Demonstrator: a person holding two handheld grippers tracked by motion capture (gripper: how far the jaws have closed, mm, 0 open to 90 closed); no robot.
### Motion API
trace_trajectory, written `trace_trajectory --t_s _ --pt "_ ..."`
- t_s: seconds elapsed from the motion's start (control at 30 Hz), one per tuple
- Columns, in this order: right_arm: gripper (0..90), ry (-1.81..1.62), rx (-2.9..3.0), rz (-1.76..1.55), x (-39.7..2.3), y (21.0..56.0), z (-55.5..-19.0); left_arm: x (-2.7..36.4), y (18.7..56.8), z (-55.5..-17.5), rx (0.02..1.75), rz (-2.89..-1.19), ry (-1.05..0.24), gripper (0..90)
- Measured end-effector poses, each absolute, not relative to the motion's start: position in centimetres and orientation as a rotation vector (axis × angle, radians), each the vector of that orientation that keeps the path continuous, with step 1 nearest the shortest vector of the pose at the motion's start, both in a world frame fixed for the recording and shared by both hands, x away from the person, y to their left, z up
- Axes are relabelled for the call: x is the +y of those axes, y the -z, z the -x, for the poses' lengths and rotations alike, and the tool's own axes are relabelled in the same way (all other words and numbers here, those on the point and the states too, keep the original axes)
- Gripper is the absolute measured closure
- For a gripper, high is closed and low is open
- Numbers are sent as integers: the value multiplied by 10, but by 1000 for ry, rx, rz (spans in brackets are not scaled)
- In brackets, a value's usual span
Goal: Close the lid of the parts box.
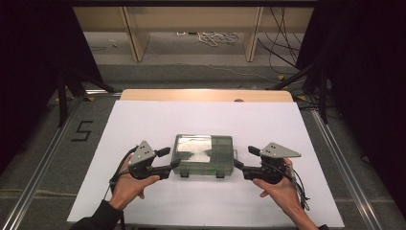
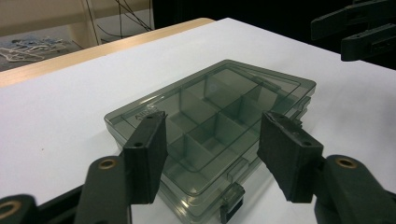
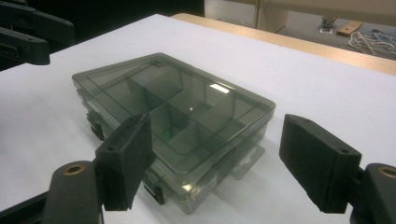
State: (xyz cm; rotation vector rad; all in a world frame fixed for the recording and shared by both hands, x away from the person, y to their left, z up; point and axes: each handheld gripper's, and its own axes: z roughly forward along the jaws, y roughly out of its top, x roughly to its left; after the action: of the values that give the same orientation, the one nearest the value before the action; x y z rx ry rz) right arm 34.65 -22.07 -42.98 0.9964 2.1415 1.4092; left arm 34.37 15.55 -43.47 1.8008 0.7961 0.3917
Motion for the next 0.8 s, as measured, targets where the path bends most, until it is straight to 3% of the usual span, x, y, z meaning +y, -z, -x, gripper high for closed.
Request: trace_trajectory --t_s 0.4,0.8 --pt "193 -1432 2083 -1015 -227 427 -337 164 432 -337 750 -1751 -417 330" --pt "180 -1461 2095 -1041 -229 424 -321 174 429 -319 698 -1720 -436 291"
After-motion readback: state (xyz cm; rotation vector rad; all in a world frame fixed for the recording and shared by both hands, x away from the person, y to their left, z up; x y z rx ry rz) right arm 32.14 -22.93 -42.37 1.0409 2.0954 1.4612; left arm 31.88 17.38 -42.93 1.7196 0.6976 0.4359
